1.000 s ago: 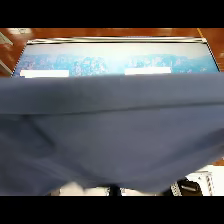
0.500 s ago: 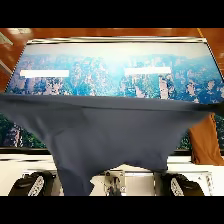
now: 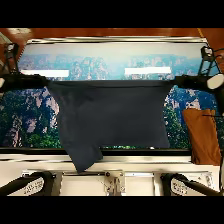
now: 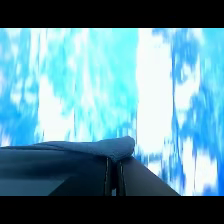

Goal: Fold the shirts.

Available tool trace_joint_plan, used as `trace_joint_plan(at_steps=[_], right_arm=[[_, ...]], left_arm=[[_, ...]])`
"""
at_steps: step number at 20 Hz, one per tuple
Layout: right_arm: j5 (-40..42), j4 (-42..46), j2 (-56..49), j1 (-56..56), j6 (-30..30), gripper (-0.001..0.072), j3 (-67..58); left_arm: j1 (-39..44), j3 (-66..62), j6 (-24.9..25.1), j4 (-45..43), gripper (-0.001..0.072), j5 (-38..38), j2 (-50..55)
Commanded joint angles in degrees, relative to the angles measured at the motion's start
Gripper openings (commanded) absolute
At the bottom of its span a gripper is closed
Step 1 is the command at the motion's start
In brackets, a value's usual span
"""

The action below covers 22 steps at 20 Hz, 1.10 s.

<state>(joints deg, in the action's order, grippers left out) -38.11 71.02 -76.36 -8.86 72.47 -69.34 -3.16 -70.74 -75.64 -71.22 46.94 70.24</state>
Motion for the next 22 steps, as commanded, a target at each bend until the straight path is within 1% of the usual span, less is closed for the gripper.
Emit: trace_joint_plan(at_steps=[1, 2, 3, 4, 5, 9, 11, 13, 16, 18, 20, 22], right_arm=[[26.03, -3.06, -8.83, 5.11, -4.83, 0.0061, 0.42], [29.64, -3.13, -10.71, 5.90, -4.26, 0.0061, 0.42], [31.19, -3.13, -12.46, 6.32, -2.95, 0.0061, 0.42], [31.06, -3.19, -13.88, 6.34, -2.12, 0.0061, 0.42], [30.03, -3.21, -15.17, 6.34, -1.60, 0.0061, 0.42], [23.37, -3.04, -16.98, 5.25, -1.09, 0.0061, 0.42], [18.36, -3.13, -16.24, 4.13, -0.85, 0.0061, -0.02], [11.43, -3.15, -15.02, 2.89, 0.57, 0.0061, -0.22], [-2.78, -3.02, -15.02, 1.03, 4.90, 0.0061, -0.22], [-10.47, -3.02, -16.02, -0.15, 5.20, 0.0061, -0.22], [-13.64, -2.86, -16.68, -0.79, 6.23, 0.0061, -0.20], [-14.21, -3.08, -17.27, -0.70, 7.30, 0.0061, -0.20]], left_arm=[[3.76, 0.15, 0.50, 0.76, 0.0045, -20.70, 8.74], [4.48, 0.15, -0.48, 0.74, 0.0045, -24.13, 10.62], [4.85, 0.15, -1.92, 0.74, 0.0045, -26.10, 12.24], [5.01, 0.15, -3.48, 0.74, 0.0046, -26.86, 13.77], [5.03, 0.17, -5.14, 0.74, 0.0046, -26.45, 15.15], [4.57, 0.17, -4.98, 0.66, 0.0045, -20.50, 17.18], [4.13, 0.02, -5.03, 0.66, 0.0045, -14.80, 17.14], [4.00, 0.00, -5.01, 0.46, 0.0045, -5.38, 17.20], [4.00, 0.07, -5.29, 0.13, 0.0045, 9.90, 17.97], [4.00, 0.07, -8.52, -1.97, 0.0044, 17.11, 18.73], [4.02, 0.26, -11.30, -3.39, 0.0044, 19.98, 19.32], [4.33, 0.35, -12.61, -3.28, 0.0045, 20.11, 19.67]])
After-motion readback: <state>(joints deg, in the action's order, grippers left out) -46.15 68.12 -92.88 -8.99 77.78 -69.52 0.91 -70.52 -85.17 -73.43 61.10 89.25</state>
